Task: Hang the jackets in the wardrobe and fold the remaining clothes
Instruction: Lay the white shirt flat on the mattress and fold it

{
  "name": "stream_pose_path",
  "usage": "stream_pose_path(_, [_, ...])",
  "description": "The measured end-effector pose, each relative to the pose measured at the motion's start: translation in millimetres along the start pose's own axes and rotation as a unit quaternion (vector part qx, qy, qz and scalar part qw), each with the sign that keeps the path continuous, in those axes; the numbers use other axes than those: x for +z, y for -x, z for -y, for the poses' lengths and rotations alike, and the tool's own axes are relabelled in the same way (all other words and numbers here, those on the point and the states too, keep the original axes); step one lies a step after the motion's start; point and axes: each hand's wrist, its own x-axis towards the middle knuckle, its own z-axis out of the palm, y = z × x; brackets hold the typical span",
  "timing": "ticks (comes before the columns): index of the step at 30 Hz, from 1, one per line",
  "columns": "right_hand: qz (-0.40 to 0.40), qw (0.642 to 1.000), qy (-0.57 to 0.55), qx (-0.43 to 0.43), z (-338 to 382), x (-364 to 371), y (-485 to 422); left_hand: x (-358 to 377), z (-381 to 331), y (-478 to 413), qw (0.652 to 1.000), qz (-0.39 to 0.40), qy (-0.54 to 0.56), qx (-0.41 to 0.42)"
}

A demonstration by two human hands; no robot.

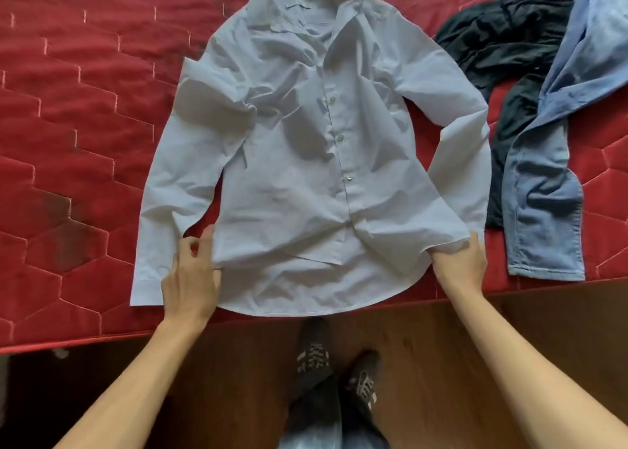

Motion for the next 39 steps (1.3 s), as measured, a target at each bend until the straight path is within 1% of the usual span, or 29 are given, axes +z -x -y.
stream_pose_path(1, [-0.003,1.0,0.012,-0.004,-0.5,2.5,-1.2,0.8,-1.1,-4.3,1.0,-0.005,-0.005,0.029])
stream_pose_path(3, [-0.007,1.0,0.014,0.004,2.2,0.0,-1.0,-0.8,-3.7,-11.4,0.999,-0.012,0.018,0.035])
stream_pose_path(5, [-0.013,1.0,0.017,-0.022,2.1,-10.1,-1.5,-10.3,-11.6,-12.1,0.996,-0.022,0.088,-0.004])
stream_pose_path(6, [-0.014,0.999,0.003,-0.042,1.9,-17.2,-0.8,-17.4,-16.0,-9.6,0.987,-0.03,0.152,-0.039])
stream_pose_path(8, [-0.022,0.996,-0.055,-0.062,0.7,-33.1,5.6,-33.6,-23.8,2.2,0.944,-0.049,0.3,-0.132])
stream_pose_path(9, [-0.036,0.994,-0.088,-0.058,-0.7,-41.8,10.6,-40.1,-25.6,10.4,0.921,-0.061,0.347,-0.168])
stream_pose_path(10, [-0.047,0.993,-0.101,-0.049,-4.1,-49.7,14.7,-44.1,-25.0,18.8,0.906,-0.064,0.37,-0.194])
stream_pose_path(11, [-0.05,0.994,-0.092,-0.042,-8.8,-55.7,18.4,-45.0,-20.8,27.6,0.902,-0.057,0.374,-0.21])
stream_pose_path(12, [-0.04,0.997,-0.063,-0.031,-14.3,-59.8,21.4,-41.6,-13.2,35.5,0.907,-0.04,0.357,-0.219])
stream_pose_path(14, [0.006,1.0,0.009,-0.01,-27.7,-61.4,23.0,-29.7,8.0,47.1,0.929,0.041,0.283,-0.234])
stream_pose_path(15, [0.013,0.999,0.036,-0.004,-31.4,-60.7,22.6,-22.7,18.7,50.0,0.936,0.078,0.246,-0.24])
stream_pose_path(16, [0.004,0.999,0.044,0.01,-32.2,-60.2,23.1,-18.5,25.5,51.5,0.938,0.098,0.216,-0.251])
stream_pose_path(18, [-0.033,0.997,0.019,0.073,-29.7,-55.1,22.4,-12.9,29.5,52.8,0.928,0.089,0.184,-0.311])
stream_pose_path(19, [-0.045,0.992,-0.005,0.117,-25.8,-52.0,23.7,-11.9,27.0,53.0,0.917,0.069,0.188,-0.345])
stream_pose_path(20, [-0.036,0.983,-0.049,0.171,-22.0,-49.1,26.0,-11.8,21.8,52.5,0.905,0.045,0.201,-0.371])
stream_pose_path(21, [-0.017,0.966,-0.123,0.227,-20.3,-44.7,29.0,-10.2,14.8,52.4,0.886,0.033,0.245,-0.393])
stream_pose_path(22, [0.022,0.936,-0.217,0.278,-17.1,-40.5,34.3,-10.6,4.8,53.0,0.855,0.033,0.318,-0.409])
stream_pose_path(23, [0.067,0.897,-0.306,0.312,-12.1,-37.0,41.7,-11.3,-6.9,54.3,0.818,0.045,0.393,-0.419])
stream_pose_path(24, [0.105,0.87,-0.365,0.315,-9.1,-32.0,49.0,-12.0,-18.9,55.2,0.78,0.059,0.461,-0.42])
stream_pose_path(25, [0.13,0.856,-0.401,0.299,-6.7,-26.0,56.0,-11.2,-28.0,56.2,0.758,0.06,0.504,-0.41])
stream_pose_path(26, [0.136,0.863,-0.406,0.268,-5.5,-19.3,61.4,-10.9,-37.1,55.8,0.757,0.051,0.522,-0.391])
stream_pose_path(27, [0.122,0.885,-0.386,0.231,-5.1,-13.2,64.7,-9.7,-43.9,53.8,0.77,0.039,0.519,-0.368])
stream_pose_path(29, [0.085,0.944,-0.278,0.154,-1.6,-4.4,66.9,-10.2,-55.4,49.1,0.799,0.016,0.517,-0.307])
stream_pose_path(31, [0.099,0.971,-0.199,0.089,3.7,0.7,64.2,-13.2,-67.6,44.6,0.812,0.02,0.534,-0.235])
stream_pose_path(34, [0.173,0.97,-0.169,0.038,12.1,6.3,56.6,-13.3,-76.7,39.6,0.854,0.074,0.498,-0.129])
stream_pose_path(35, [0.187,0.973,-0.137,0.016,13.8,8.0,54.1,-10.6,-76.4,40.0,0.867,0.092,0.48,-0.091])
stream_pose_path(36, [0.176,0.981,-0.081,-0.018,15.0,10.0,51.9,-6.1,-74.4,40.7,0.882,0.105,0.456,-0.062])
stream_pose_path(37, [0.147,0.988,-0.008,-0.054,14.9,12.0,48.9,-2.1,-70.4,41.3,0.897,0.112,0.426,-0.035])
stream_pose_path(39, [0.082,0.987,0.102,-0.094,14.7,13.2,41.5,1.1,-63.1,42.4,0.923,0.133,0.36,0.0])
